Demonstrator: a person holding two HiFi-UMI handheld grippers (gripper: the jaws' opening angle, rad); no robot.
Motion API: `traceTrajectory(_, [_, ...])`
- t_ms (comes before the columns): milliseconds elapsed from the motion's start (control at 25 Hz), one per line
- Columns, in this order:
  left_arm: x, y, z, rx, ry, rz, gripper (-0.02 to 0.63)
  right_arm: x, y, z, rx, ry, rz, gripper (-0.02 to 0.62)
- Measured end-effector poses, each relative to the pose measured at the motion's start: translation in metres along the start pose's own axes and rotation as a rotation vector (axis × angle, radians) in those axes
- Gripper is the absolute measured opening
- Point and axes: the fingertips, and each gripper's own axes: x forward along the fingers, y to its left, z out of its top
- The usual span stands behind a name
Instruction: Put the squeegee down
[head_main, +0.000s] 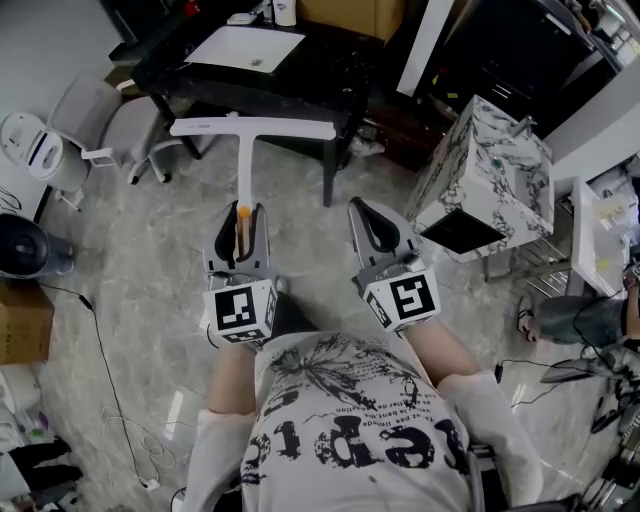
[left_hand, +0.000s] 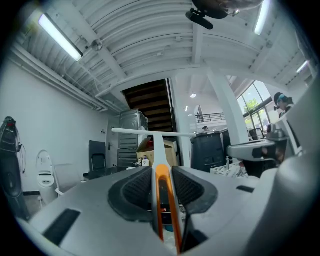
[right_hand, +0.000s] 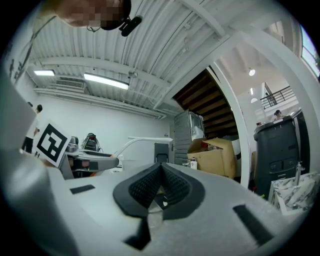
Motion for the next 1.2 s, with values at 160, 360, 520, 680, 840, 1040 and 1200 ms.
traceTrajectory(160, [0.063, 0.055, 0.000, -0.005, 0.001, -0.066, 0.127, 0.076, -0.004, -0.001, -0.006, 0.022, -0.064, -0.008])
traceTrajectory(360, [0.138, 0.112, -0.010, -0.015, 0.022, -0.184, 0.127, 0.158, -0.009, -0.006, 0.010, 0.039, -0.178, -0.008])
traceTrajectory(520, [0.190, 0.139, -0.013, -0.004, 0.036, -0.243, 0.127, 0.207, -0.018, -0.005, 0.010, 0.046, -0.239, -0.008])
traceTrajectory(680, [0.239, 0.142, -0.024, -0.024, 0.056, -0.291, 0.127, 0.235, -0.046, -0.013, 0.007, 0.063, -0.304, -0.008])
traceTrajectory(840, [0.286, 0.132, -0.035, -0.031, 0.063, -0.333, 0.127, 0.254, -0.083, -0.030, 0.014, 0.082, -0.362, -0.008])
traceTrajectory(1040, [0.359, 0.105, -0.039, -0.017, 0.058, -0.377, 0.127, 0.283, -0.147, -0.039, 0.005, 0.056, -0.413, -0.008])
traceTrajectory(1200, [0.422, 0.079, -0.039, -0.009, 0.061, -0.400, 0.127, 0.312, -0.202, -0.040, -0.026, 0.040, -0.414, -0.008])
